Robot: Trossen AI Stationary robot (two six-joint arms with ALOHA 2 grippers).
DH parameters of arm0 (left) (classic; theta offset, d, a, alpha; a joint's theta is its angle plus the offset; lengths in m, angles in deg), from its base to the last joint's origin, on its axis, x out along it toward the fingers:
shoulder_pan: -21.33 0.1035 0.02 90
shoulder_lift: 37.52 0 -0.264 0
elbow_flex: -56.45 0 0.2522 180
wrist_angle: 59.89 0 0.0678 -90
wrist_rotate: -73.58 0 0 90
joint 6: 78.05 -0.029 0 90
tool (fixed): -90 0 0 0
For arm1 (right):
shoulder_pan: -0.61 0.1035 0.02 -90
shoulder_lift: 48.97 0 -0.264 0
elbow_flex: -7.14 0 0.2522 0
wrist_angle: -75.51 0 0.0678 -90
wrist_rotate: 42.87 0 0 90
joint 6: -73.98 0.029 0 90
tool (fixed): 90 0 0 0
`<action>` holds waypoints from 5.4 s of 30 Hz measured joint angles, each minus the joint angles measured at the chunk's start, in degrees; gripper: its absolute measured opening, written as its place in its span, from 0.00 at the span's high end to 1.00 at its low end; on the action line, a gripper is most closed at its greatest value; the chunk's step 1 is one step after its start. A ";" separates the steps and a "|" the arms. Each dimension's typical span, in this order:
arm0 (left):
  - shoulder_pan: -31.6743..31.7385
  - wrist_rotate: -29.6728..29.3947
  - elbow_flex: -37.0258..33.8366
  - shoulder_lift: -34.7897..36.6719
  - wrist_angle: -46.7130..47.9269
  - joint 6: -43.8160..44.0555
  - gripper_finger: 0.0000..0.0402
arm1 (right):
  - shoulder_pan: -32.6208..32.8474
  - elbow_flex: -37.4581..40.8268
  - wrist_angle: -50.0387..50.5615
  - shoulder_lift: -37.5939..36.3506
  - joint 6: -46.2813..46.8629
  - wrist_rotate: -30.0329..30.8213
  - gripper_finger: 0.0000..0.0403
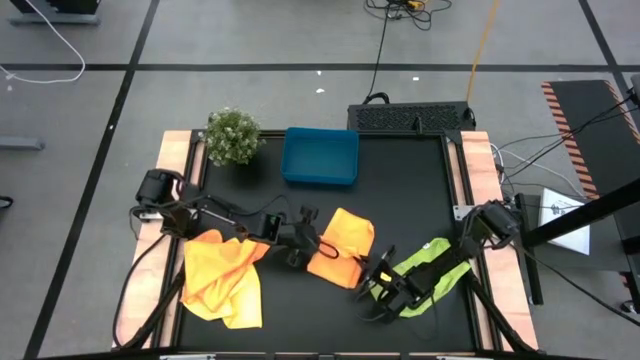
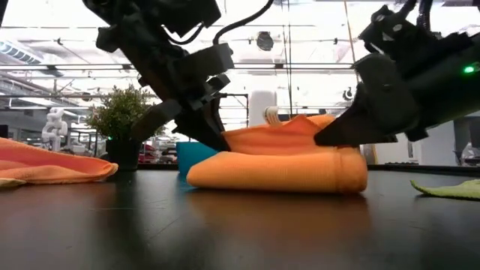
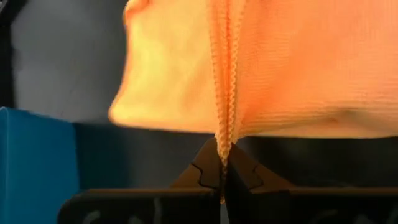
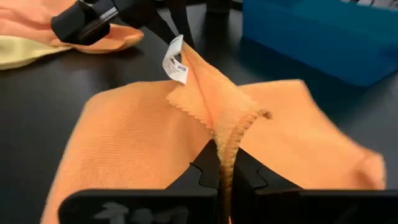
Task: Fold microfiber towels
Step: Fold the right orange microfiber towel, then put the right orange microfiber towel into the blue bin
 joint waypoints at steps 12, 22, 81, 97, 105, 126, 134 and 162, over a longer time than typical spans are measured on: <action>-0.85 -2.90 -1.87 0.00 -7.90 -9.74 1.00 | -1.00 0.04 7.88 -0.24 2.74 4.55 1.00; 0.26 -2.58 -1.83 8.41 -1.44 -10.17 1.00 | -2.93 -0.54 2.10 -6.33 -12.97 3.40 1.00; 9.46 7.67 -1.78 4.55 -13.81 -12.96 0.61 | -19.77 15.58 2.30 -27.99 -12.36 -0.04 0.63; 1.38 7.54 -1.78 4.57 -8.87 -3.74 0.61 | -17.16 15.54 -2.51 -26.85 -24.24 -13.67 0.65; -1.60 6.91 -1.78 4.11 -10.09 1.46 0.61 | -14.55 15.52 -3.41 -26.91 -23.45 -13.66 0.65; -4.12 7.82 -1.78 3.32 -10.55 8.84 0.61 | -12.96 15.54 -5.12 -26.91 -22.85 -13.66 0.65; -6.26 4.06 -1.85 0.26 -13.63 6.49 0.61 | -13.02 15.54 -6.39 -26.95 -25.36 -15.06 0.65; -9.29 -5.28 -1.78 -8.57 -24.61 -1.71 0.51 | -13.37 28.69 -36.24 -26.91 -31.30 -17.01 0.65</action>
